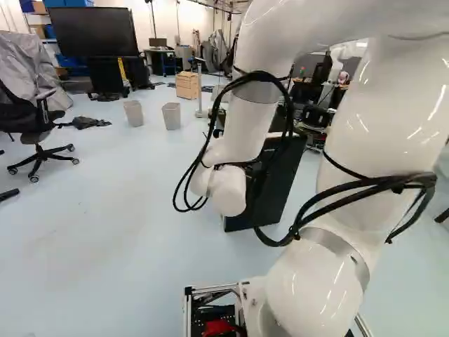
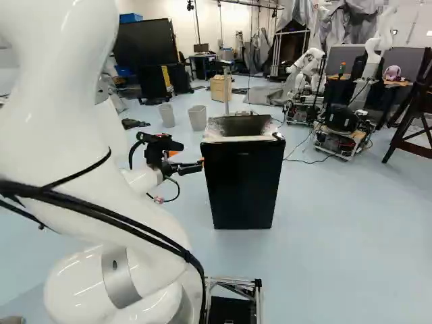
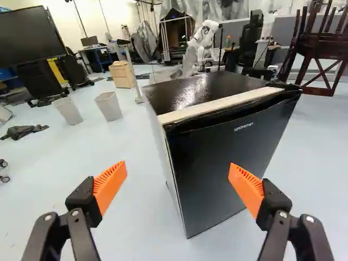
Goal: Grab a drink from the fridge
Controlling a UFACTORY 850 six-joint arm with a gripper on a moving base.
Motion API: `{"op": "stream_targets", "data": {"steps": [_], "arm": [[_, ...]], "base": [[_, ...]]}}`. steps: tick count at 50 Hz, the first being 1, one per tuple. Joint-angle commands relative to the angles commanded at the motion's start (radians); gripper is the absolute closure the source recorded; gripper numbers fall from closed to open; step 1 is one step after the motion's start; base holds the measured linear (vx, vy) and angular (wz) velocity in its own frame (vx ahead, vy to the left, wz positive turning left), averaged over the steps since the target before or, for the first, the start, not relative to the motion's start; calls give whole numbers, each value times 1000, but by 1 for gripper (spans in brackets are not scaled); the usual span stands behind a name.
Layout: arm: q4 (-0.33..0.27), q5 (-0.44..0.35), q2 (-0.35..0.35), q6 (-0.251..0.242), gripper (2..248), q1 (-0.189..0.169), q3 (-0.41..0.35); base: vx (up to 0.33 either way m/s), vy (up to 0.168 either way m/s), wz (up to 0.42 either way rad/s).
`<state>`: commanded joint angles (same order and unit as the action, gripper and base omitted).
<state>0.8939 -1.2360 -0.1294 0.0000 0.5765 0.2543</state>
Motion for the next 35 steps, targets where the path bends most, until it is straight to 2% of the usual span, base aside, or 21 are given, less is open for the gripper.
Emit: {"op": "stream_targets", "data": {"steps": [35], "arm": [[198,-128,-229,0,3,90,150]], "base": [[0,0,0]]}}
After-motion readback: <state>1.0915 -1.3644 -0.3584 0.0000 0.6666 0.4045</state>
